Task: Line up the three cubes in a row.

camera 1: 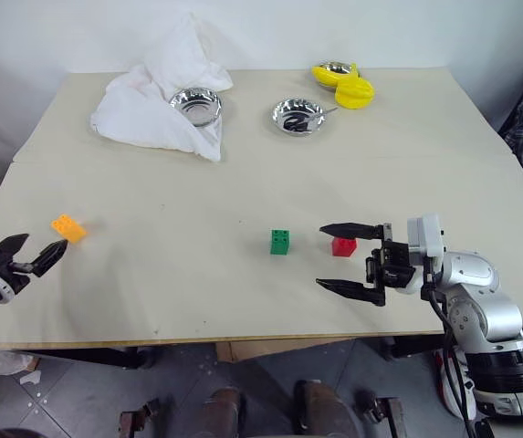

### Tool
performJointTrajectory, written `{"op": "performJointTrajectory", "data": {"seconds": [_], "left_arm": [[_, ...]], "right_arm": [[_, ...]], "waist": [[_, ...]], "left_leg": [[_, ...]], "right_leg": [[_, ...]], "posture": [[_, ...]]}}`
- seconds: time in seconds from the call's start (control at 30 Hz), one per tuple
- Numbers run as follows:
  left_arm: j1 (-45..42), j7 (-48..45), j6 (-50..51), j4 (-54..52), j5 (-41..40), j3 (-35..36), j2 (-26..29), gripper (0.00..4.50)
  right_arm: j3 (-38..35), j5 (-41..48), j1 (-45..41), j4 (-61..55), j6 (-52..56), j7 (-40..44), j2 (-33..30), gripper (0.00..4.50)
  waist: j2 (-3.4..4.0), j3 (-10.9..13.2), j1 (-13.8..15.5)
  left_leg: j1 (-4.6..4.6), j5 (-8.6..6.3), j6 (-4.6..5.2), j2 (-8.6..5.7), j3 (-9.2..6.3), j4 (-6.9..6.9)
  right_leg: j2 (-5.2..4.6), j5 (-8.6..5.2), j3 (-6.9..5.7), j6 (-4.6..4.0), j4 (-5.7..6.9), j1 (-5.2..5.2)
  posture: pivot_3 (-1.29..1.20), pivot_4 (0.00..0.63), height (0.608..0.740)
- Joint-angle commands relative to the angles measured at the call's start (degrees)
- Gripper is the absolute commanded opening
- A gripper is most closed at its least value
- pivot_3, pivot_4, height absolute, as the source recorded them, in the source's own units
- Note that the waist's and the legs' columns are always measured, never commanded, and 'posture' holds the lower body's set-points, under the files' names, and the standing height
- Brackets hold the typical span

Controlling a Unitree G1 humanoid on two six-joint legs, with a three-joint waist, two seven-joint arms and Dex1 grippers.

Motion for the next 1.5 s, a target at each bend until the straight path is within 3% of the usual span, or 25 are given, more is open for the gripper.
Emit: {"op": "performJointTrajectory", "data": {"seconds": [0.03, 0.23, 0.4, 0.5, 0.77, 0.97, 1.2, 1.3, 1.5], "left_arm": [[-6.9, -2.1, -5.6, 10.5, 4.3, -3.5, 2.4, 4.46], [-18.0, -1.3, -12.5, 26.4, 10.3, -8.5, 3.6, 4.46], [-22.3, -3.0, -15.3, 32.0, 13.2, -11.2, 3.6, 4.46], [-22.4, -4.9, -16.3, 33.0, 13.6, -11.7, 3.8, 3.9], [-19.5, -9.0, -17.3, 32.2, 13.4, -12.0, 4.3, 1.5], [-16.8, -14.9, -19.6, 25.3, 11.0, -11.7, 2.1, 1.53], [-21.0, -29.6, -22.9, 7.8, 11.6, -21.5, -3.3, 1.53], [-26.9, -33.2, -23.8, 7.6, 13.6, -26.6, -7.3, 1.53], [-37.8, -38.9, -29.1, 18.4, 19.2, -35.1, -17.1, 1.53]], "right_arm": [[-2.1, 0.8, 0.8, -3.4, -0.3, -1.6, -0.5, 4.5], [-3.7, 0.8, 1.7, -4.8, -0.1, -3.9, -1.1, 4.5], [-4.2, 1.0, 2.8, -6.3, 0.3, -4.7, -1.7, 4.5], [-4.3, 0.9, 3.4, -7.3, 0.5, -5.4, -1.9, 4.5], [-3.9, 0.8, 3.8, -7.6, 0.3, -6.4, -1.9, 4.5], [-3.7, 0.6, 3.3, -7.0, 0.0, -6.3, -1.9, 4.5], [-7.4, 1.3, 5.3, -4.5, -0.5, -2.9, -5.8, 4.5], [-9.4, 1.8, 7.4, -3.8, -0.2, -0.5, -8.6, 4.5], [-13.7, 2.7, 13.1, -6.0, 0.6, 0.3, -11.7, 4.5]], "waist": [[0.0, 0.0, -0.1], [-0.02, 0.0, -0.8], [-0.04, 0.0, -0.9], [-0.04, 0.0, -0.9], [-0.04, 0.0, -0.9], [-0.04, 0.0, -0.8], [-0.08, 0.0, 0.8], [-0.09, 0.0, 1.0], [-0.11, 0.0, 0.2]], "left_leg": [[-0.03, 0.0, 0.0, 0.01, -0.01, -0.01], [-0.06, -0.01, 0.02, -0.05, 0.04, -0.05], [-0.13, -0.01, 0.03, -0.05, 0.18, -0.04], [-0.2, -0.02, 0.04, -0.07, 0.32, -0.01], [-0.19, -0.02, 0.04, -0.02, 0.49, 0.04], [-0.19, -0.03, 0.06, -0.02, 0.52, 0.09], [-0.33, -0.03, 0.13, -0.11, 0.45, 0.35], [-0.34, -0.03, 0.14, -0.12, 0.44, 0.37], [-0.36, -0.03, 0.16, -0.09, 0.65, 0.33]], "right_leg": [[0.01, 0.0, -0.03, 0.0, 0.0, -0.01], [-0.01, 0.01, -0.05, 0.01, 0.41, -0.16], [-0.02, 0.01, -0.02, 0.01, 0.67, -0.38], [-0.04, 0.01, -0.02, 0.01, 0.89, -0.58], [-0.05, 0.0, 0.09, 0.01, 0.9, -0.61], [-0.06, 0.0, 0.13, 0.01, 0.91, -0.61], [-0.11, 0.02, 0.06, 0.01, 0.78, -0.56], [-0.08, 0.02, 0.02, 0.01, 0.77, -0.56], [-0.01, 0.04, 0.03, 0.06, 0.82, -0.58]], "posture": [[0.0, 0.15, 0.74], [0.0, 0.15, 0.74], [0.0, 0.15, 0.74], [0.0, 0.15, 0.74], [0.0, 0.15, 0.74], [0.0, 0.15, 0.74], [0.0, 0.15, 0.74], [0.0, 0.15, 0.74], [0.0, 0.15, 0.74]]}}
